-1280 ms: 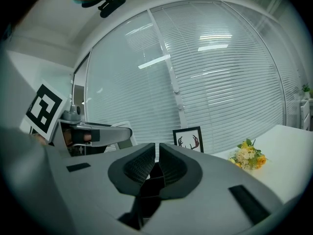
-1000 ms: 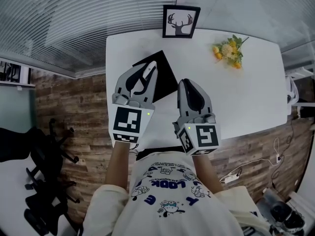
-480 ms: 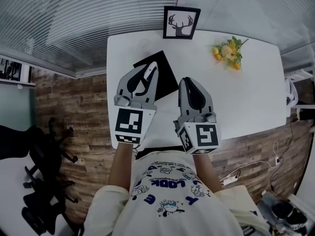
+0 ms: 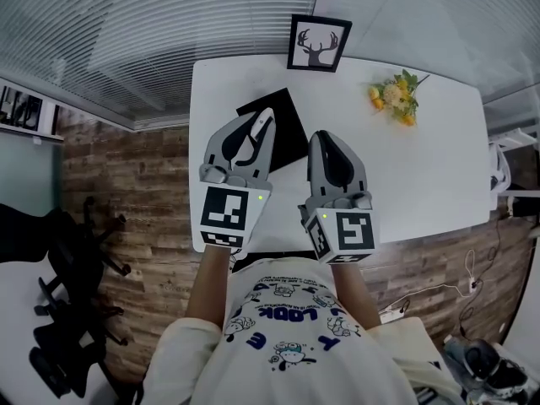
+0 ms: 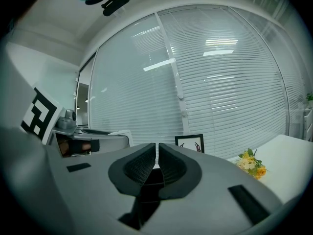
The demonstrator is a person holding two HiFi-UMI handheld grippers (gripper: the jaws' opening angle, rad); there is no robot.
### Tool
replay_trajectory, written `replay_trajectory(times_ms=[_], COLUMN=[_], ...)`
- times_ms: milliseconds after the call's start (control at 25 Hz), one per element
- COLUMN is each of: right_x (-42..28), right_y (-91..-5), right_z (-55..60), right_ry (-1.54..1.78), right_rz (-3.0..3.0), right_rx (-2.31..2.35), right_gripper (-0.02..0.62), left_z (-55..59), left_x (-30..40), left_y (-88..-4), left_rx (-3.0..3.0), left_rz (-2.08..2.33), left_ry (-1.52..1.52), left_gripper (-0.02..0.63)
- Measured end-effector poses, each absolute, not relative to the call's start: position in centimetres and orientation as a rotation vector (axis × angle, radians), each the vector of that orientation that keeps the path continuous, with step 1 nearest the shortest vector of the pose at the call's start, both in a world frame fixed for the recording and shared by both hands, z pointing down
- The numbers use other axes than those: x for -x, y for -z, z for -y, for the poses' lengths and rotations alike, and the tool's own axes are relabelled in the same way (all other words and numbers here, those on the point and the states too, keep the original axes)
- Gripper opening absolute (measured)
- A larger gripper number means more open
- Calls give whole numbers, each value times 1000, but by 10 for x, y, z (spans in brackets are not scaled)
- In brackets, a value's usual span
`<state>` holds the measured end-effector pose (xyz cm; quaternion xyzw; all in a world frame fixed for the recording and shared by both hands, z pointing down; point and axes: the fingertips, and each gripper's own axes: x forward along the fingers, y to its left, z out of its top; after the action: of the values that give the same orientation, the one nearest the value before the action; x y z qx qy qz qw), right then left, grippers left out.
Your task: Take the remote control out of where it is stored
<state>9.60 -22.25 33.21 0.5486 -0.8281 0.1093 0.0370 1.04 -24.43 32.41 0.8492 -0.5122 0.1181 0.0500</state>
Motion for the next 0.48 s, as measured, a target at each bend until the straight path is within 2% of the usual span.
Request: replay_trajectory(times_ms=[480], right_x=[-96], right_y=[-328], right_z=[224], right_ry=[-317], right_rz=[2532], right_rx=[-1702], right_gripper=[41], left_z=[243], left_x=[-7], left_y=[-318], left_rx=[-2598], left_rz=[1560], left_ry=[-343], left_gripper=[75])
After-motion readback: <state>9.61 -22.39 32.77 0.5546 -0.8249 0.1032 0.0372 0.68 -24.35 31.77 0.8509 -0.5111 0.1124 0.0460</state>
